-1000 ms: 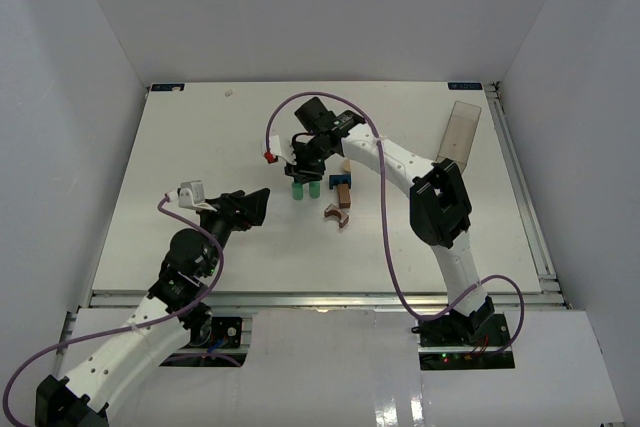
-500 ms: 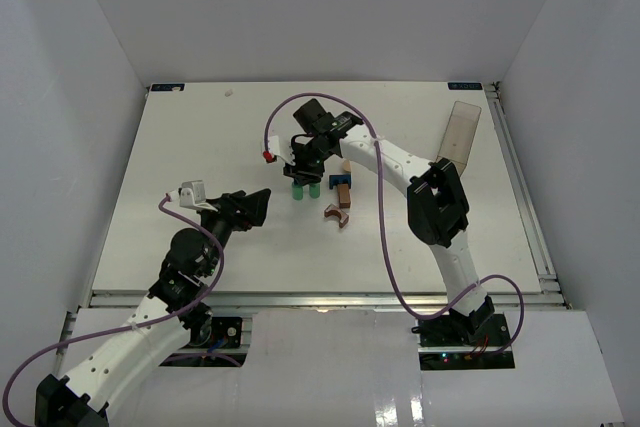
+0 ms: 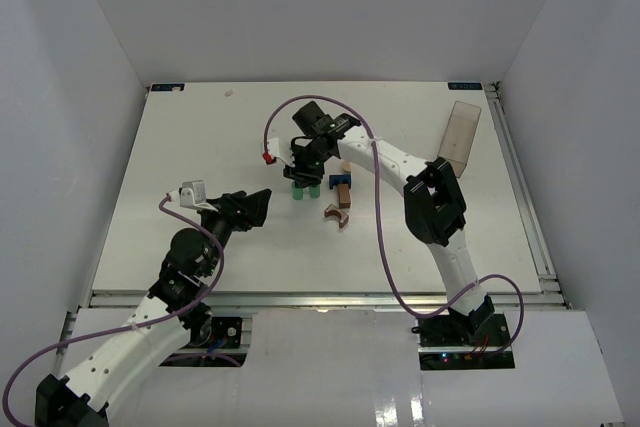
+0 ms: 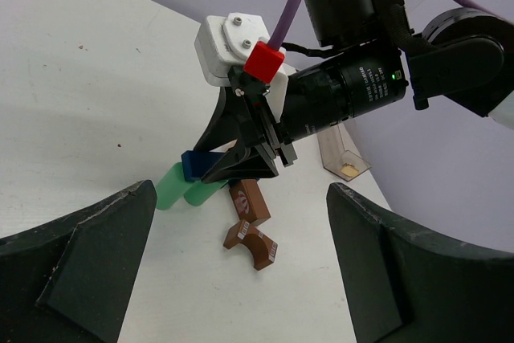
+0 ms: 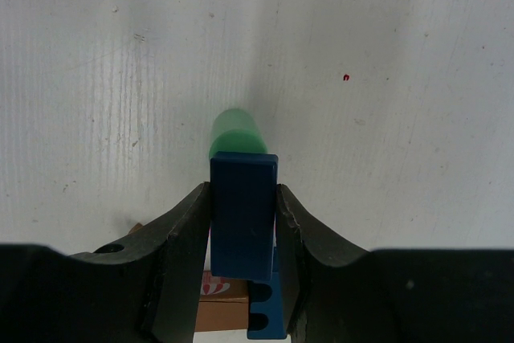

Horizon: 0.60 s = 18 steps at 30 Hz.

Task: Build the wood block tower

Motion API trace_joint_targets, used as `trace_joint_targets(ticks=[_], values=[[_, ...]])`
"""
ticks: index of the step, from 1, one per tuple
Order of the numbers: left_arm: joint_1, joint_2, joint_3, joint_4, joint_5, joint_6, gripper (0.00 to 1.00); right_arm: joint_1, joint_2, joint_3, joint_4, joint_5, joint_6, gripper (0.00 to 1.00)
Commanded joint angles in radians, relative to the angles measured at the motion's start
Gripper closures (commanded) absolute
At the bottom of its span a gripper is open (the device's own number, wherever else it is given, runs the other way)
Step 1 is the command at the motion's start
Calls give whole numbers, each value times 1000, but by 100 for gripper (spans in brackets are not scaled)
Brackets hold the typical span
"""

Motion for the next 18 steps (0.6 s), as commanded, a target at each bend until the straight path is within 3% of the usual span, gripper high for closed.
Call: trace_joint_targets(ticks=[1,18], values=[[-2,-1,-3,25,10,0,2,3,0,50,-4,-2,14,83],[-2,8,-1,28,18,2,2,3,-1,51,-4,-7,21,75]])
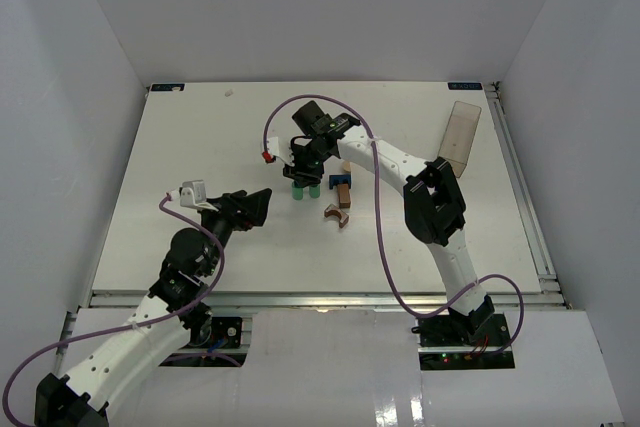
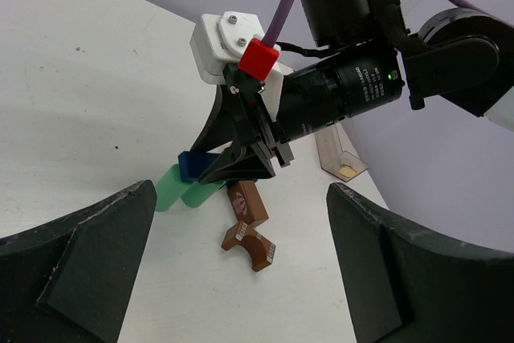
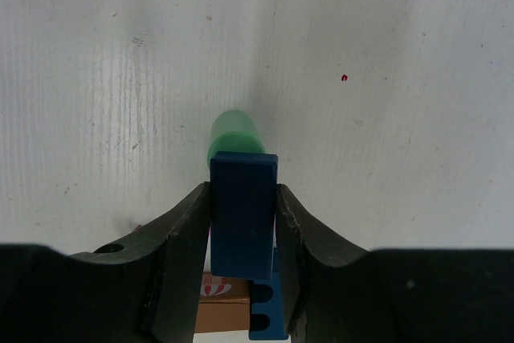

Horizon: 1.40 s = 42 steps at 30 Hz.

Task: Build the wood block tower

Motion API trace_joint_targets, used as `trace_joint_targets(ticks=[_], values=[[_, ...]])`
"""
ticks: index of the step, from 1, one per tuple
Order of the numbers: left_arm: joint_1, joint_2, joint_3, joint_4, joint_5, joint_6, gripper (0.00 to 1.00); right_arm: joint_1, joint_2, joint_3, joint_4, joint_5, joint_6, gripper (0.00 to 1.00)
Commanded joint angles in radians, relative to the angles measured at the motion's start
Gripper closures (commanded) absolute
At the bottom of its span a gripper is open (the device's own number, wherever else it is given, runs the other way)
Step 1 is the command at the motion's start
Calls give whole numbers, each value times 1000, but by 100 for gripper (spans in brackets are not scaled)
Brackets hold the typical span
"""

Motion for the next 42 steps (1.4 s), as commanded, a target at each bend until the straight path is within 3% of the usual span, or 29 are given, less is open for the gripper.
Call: trace_joint_targets(ticks=[1,42], values=[[-2,1,-1,14,14,1,2,3,-6,44,-4,-7,6,74],[-2,15,3,19,23,3,2,14,9,47,0,0,1,68]])
